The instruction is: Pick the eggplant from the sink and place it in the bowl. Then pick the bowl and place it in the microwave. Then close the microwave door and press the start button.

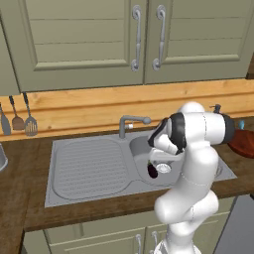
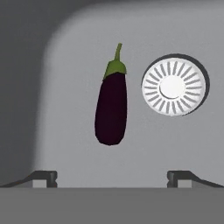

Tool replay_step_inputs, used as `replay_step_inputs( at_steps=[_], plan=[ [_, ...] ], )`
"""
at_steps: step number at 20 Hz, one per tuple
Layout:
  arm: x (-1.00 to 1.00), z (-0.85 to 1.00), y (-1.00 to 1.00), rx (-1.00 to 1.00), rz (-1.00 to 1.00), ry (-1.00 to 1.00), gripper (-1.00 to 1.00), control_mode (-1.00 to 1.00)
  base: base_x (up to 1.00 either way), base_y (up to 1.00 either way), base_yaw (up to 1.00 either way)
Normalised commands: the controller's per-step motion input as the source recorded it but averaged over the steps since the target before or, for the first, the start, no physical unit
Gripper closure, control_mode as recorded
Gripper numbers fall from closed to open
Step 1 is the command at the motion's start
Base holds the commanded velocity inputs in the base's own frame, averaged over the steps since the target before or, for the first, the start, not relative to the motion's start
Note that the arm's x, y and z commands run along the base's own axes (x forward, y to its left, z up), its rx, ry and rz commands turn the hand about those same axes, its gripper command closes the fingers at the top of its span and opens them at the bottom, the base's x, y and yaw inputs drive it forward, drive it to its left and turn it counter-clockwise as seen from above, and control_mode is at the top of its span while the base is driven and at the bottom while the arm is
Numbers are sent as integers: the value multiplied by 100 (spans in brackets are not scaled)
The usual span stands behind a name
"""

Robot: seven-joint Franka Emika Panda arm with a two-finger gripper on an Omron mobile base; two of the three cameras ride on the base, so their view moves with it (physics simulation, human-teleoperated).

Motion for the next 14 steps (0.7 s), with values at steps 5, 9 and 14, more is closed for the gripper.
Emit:
replay_step_inputs(
  at_steps=[5,9,14],
  plan=[
    [24,-28,0,0,0,0,-100,-100,0,0,0],
    [9,-21,6,3,0,0,-100,-100,0,0,0],
    [2,-23,22,4,0,0,-100,-100,0,0,0]
  ],
)
